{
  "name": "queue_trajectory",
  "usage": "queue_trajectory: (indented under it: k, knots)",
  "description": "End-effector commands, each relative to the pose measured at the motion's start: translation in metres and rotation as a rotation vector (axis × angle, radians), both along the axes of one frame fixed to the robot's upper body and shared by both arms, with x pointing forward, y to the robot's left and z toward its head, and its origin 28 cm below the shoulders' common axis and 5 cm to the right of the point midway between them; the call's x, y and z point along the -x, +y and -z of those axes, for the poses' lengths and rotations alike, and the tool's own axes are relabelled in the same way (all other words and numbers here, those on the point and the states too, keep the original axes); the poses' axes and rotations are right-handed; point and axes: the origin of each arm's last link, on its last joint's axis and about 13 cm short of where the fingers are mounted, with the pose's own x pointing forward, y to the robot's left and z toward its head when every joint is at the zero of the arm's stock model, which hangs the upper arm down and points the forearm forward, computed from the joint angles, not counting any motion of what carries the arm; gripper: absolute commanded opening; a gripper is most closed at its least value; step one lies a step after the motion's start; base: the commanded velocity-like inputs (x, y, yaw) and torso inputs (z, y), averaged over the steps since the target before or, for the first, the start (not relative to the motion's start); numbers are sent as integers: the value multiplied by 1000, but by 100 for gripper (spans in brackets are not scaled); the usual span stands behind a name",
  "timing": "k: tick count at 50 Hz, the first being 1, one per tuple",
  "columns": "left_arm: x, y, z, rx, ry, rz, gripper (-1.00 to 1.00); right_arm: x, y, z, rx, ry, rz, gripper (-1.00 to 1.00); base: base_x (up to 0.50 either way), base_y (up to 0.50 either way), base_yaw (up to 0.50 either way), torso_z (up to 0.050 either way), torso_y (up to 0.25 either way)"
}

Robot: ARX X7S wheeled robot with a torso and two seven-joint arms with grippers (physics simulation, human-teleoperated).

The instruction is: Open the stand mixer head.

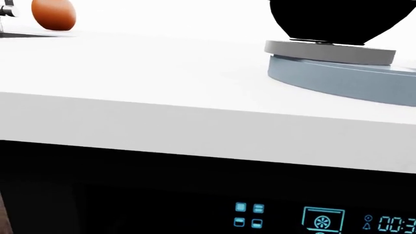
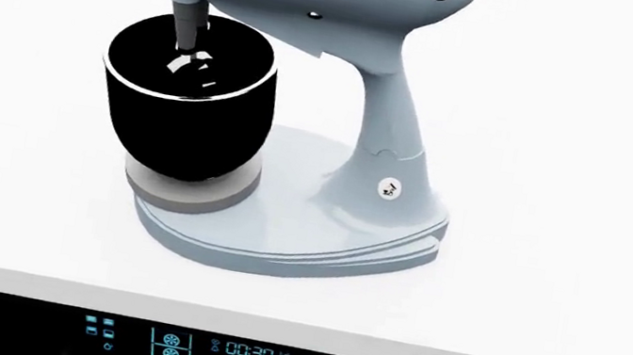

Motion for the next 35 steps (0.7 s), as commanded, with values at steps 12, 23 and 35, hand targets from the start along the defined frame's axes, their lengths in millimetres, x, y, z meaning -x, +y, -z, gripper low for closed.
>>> queue_trajectory:
  k: [12, 23, 35]
  knots:
    - [1, -4, -15, 133, -101, 51, 100, 24, 3, -65, -49, -121, -18, 100, 0, 0, 0, 10, -9]
    - [1, -1, -15, 95, -109, 25, 100, 22, 4, -66, -54, -123, -27, 100, 0, 0, 0, 50, -23]
    - [1, -2, -15, 97, -105, 27, 100, 19, 4, -62, -50, -115, -33, 100, 0, 0, 0, 50, -23]
